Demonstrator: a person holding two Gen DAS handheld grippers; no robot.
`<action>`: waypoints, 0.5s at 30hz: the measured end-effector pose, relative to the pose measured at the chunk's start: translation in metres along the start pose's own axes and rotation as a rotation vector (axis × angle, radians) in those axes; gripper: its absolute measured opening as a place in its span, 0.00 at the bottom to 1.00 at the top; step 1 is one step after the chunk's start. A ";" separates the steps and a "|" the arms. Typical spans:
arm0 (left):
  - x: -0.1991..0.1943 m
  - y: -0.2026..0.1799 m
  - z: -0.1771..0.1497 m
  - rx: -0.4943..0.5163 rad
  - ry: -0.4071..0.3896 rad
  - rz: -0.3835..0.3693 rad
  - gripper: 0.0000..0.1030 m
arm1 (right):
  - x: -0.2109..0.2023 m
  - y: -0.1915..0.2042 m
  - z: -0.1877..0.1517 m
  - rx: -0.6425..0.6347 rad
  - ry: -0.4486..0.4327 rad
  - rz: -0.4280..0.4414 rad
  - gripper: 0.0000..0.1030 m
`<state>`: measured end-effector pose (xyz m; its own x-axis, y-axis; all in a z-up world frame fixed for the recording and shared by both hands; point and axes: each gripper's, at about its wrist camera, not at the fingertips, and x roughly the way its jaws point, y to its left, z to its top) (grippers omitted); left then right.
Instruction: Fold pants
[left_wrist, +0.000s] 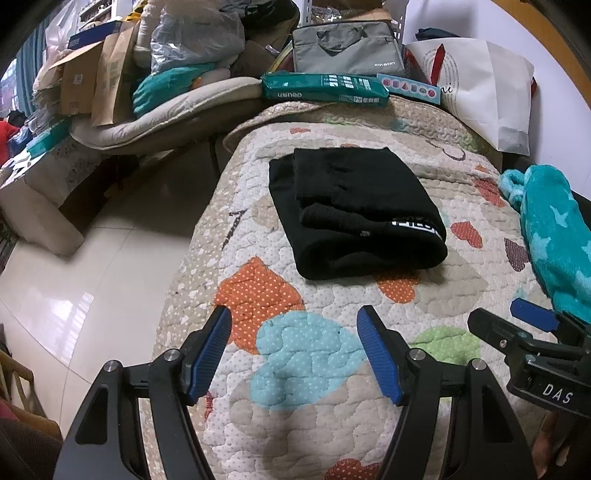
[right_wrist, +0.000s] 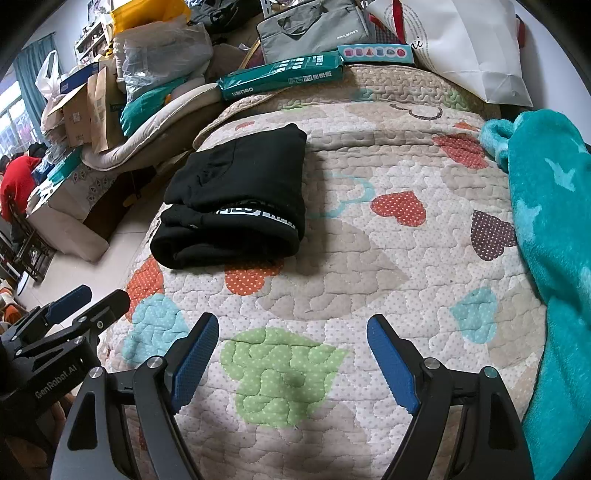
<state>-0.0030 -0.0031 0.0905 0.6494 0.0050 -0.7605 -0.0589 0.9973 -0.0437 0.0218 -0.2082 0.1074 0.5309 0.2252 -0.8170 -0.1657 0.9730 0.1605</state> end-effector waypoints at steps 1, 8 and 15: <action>-0.003 0.000 0.001 0.001 -0.014 0.013 0.68 | 0.000 0.000 0.000 0.000 0.001 0.000 0.84; -0.044 0.010 0.014 -0.033 -0.229 0.100 0.88 | 0.000 -0.001 0.000 0.011 -0.011 -0.010 0.84; -0.088 0.014 0.021 -0.021 -0.489 0.224 1.00 | -0.013 0.004 0.004 -0.014 -0.071 -0.042 0.84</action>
<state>-0.0452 0.0122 0.1708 0.8963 0.2560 -0.3620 -0.2486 0.9662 0.0677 0.0175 -0.2065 0.1204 0.5951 0.1875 -0.7815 -0.1534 0.9810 0.1185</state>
